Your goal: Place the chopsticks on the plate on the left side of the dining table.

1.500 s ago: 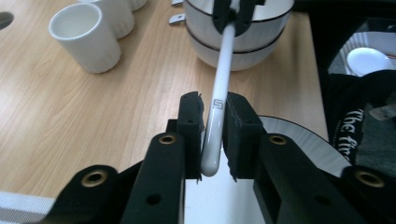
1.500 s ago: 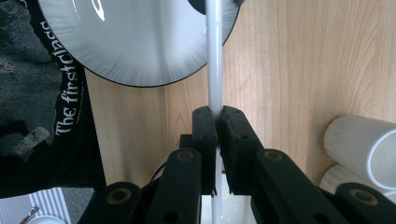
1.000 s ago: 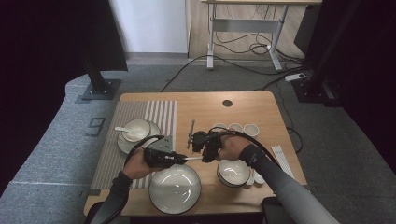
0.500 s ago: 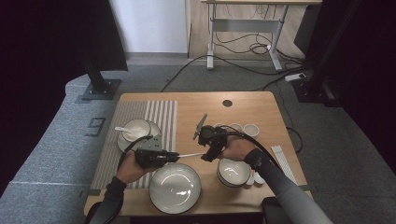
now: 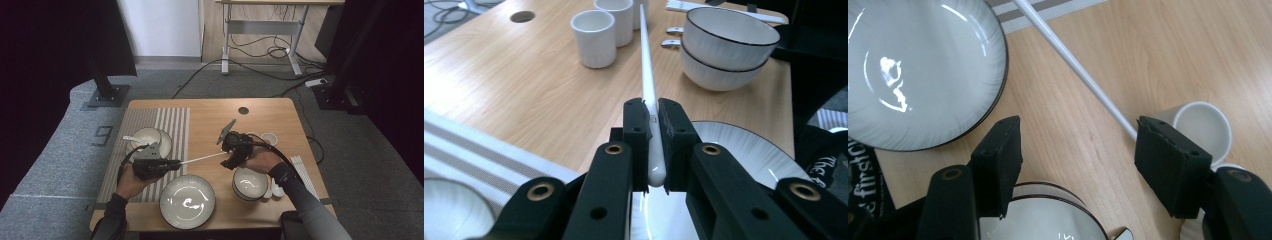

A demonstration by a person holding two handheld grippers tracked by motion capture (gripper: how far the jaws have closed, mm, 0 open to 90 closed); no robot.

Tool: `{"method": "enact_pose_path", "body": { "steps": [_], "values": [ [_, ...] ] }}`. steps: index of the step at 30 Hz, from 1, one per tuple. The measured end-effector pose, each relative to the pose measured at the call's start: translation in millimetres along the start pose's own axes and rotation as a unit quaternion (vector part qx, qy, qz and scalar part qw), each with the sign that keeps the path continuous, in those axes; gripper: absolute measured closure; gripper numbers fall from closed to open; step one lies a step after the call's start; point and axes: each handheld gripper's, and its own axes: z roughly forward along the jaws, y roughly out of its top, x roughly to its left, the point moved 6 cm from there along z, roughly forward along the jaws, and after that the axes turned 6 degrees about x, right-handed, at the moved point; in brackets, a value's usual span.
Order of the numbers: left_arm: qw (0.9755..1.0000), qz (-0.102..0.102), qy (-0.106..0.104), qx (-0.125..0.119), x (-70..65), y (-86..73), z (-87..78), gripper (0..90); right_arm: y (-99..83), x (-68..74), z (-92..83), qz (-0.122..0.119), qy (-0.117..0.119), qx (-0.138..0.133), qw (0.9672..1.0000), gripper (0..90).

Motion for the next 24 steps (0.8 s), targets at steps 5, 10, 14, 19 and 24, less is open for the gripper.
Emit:
{"method": "enact_pose_path", "body": {
  "steps": [5,10,14,19,24],
  "values": [
    [0.9997,-0.016,0.015,-0.007,6.1,-7.0,-6.4,83.6,-7.0,-6.1,-1.5,0.022,-0.007,-0.022,0.9995,32.2],
    [0.9991,-0.028,0.029,-0.014,10.8,-13.4,-11.4,83.6,-14.7,-11.1,-2.1,0.048,-0.01,-0.051,0.9975,28.3],
    [0.9984,-0.037,0.039,-0.017,14.3,-18.4,-14.6,83.6,-21.2,-14.5,-2.0,0.062,-0.013,-0.07,0.9955,23.5],
    [0.9968,-0.054,0.053,-0.024,18.7,-25.7,-18.6,83.6,-31.0,-18.2,-4.8,0.094,-0.02,-0.108,0.9895,18.1],
    [0.9954,-0.066,0.065,-0.023,22.0,-34.4,-20.4,83.6,-42.0,-22.1,-9.7,0.131,-0.023,-0.15,0.9797,14.0]
  ]
}}
